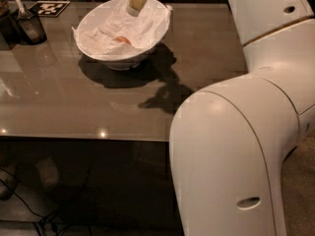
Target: Pick apple from white bowl
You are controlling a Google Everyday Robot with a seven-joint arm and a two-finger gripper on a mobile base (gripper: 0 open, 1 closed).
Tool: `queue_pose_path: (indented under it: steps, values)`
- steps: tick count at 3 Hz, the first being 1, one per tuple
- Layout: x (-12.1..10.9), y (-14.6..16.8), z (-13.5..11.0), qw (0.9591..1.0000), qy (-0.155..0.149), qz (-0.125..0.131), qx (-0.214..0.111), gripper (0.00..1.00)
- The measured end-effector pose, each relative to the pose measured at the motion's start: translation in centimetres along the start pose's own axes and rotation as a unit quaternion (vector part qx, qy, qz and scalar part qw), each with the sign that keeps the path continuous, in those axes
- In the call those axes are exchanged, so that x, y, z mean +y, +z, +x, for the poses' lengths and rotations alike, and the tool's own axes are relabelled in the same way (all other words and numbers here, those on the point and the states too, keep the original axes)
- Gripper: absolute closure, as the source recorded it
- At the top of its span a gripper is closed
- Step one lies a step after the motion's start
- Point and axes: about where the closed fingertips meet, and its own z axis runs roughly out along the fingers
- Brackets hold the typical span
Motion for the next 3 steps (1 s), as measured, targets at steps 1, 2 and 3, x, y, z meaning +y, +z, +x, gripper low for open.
queue_pose_path:
  steps: [1,2,3]
  values:
    - [-0.6,0.9,-0.4,0.9999,0.007,0.005,-0.011,0.0]
    - [-1.0,3.6,-0.6,0.9992,0.028,-0.014,-0.024,0.0]
    - [-1.1,6.5,-0.6,0.998,0.046,-0.034,-0.027,0.0]
